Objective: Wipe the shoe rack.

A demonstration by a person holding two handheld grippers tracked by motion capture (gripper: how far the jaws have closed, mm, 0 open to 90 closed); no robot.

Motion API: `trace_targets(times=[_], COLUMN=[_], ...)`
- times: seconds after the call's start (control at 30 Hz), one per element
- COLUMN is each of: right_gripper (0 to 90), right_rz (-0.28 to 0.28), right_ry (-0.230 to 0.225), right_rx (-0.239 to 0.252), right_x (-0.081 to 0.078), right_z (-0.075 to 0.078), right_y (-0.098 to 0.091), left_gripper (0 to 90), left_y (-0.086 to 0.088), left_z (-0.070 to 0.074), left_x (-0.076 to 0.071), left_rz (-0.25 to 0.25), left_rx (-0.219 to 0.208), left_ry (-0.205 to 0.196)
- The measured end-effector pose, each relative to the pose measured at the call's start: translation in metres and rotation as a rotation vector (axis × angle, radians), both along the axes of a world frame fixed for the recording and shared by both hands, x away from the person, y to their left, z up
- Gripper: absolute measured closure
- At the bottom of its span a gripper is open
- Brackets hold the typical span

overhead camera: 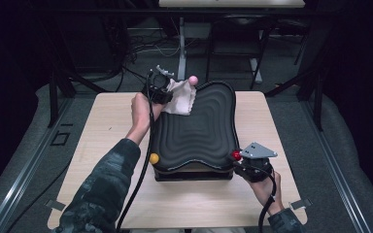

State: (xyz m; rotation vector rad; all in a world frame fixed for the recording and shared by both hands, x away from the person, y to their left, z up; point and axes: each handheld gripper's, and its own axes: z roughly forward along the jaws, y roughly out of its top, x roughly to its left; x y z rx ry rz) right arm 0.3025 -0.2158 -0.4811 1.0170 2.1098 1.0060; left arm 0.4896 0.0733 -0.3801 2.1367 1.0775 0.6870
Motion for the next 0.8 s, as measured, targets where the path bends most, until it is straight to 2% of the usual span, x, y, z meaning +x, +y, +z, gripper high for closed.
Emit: trace_targets(times=[0.1, 0.27, 0.33, 0.47, 0.5, 0.53, 0.7, 0.8], right_gripper=[60.4, 60.4, 60.3, 60.4, 60.4, 60.4, 60.4, 60.3], right_rz=[-0.001, 0.004, 0.003, 0.001, 0.002, 0.004, 0.006, -0.003], right_ry=[0.000, 0.011, 0.013, -0.001, 0.011, 0.008, 0.000, 0.000], right_rx=[-0.002, -0.005, -0.006, 0.002, -0.006, -0.006, 0.008, -0.002], right_x=[0.000, 0.000, 0.000, 0.000, 0.000, 0.000, 0.000, 0.000], right_z=[0.000, 0.001, 0.001, 0.000, 0.001, 0.001, 0.000, 0.000], right_y=[0.000, 0.000, 0.000, 0.000, 0.000, 0.000, 0.001, 0.001], left_gripper=[77.7, 78.2, 78.2, 78.4, 78.3, 78.3, 78.4, 78.5], left_y=[-0.006, -0.010, -0.010, -0.014, -0.015, -0.017, -0.018, -0.019], left_z=[-0.004, -0.009, -0.010, -0.014, -0.016, -0.019, -0.023, -0.026], left_x=[-0.006, -0.014, -0.017, -0.025, -0.027, -0.033, -0.040, -0.046], left_rz=[-0.029, -0.047, -0.059, -0.099, -0.106, -0.112, -0.131, -0.149], left_rx=[-0.011, -0.005, -0.010, 0.007, 0.006, 0.029, 0.026, 0.030], left_ry=[0.015, 0.008, 0.019, 0.038, 0.040, 0.020, 0.026, 0.032])
